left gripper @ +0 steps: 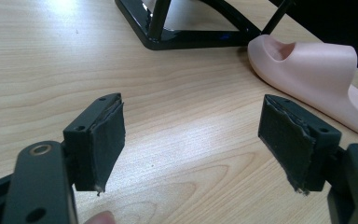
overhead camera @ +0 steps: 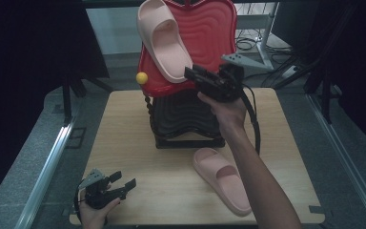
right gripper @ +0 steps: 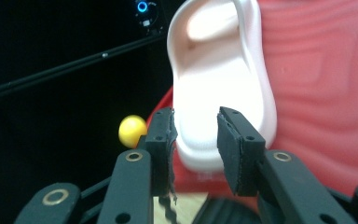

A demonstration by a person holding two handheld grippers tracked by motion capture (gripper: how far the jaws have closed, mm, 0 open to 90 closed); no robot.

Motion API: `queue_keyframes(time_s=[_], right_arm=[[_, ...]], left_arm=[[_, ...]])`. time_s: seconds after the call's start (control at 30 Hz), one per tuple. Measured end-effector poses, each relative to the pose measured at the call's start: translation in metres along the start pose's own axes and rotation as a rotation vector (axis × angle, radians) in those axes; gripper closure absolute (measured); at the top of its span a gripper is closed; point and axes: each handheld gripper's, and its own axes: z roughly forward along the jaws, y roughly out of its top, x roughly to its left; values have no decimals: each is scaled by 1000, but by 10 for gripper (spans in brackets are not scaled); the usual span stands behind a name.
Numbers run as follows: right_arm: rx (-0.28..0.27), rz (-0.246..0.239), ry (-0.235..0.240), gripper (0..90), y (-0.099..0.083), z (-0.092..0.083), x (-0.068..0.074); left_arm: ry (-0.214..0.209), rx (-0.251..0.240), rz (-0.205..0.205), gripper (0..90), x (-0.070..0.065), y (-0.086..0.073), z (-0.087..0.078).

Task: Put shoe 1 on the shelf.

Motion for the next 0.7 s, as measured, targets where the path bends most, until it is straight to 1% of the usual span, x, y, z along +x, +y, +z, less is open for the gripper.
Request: queue_keyframes(time_s=[0.03, 0.07, 0.4, 0.53, 0.7], right_arm=[[4, -3, 3, 662, -4, -4, 0], [8, -5, 7, 662, -8, -8, -1], [26, 19, 60, 659, -51, -47, -7], [38, 13, 67, 658, -67, -63, -12], [67, 17, 75, 657, -90, -81, -18]], left_arm=[[0, 3, -2, 229, -1, 0, 0], [-1, 6, 5, 229, 0, 0, 1], [-7, 17, 7, 227, -2, -2, 4], [-5, 16, 6, 227, -2, -2, 4], [-5, 20, 6, 227, -3, -2, 6]])
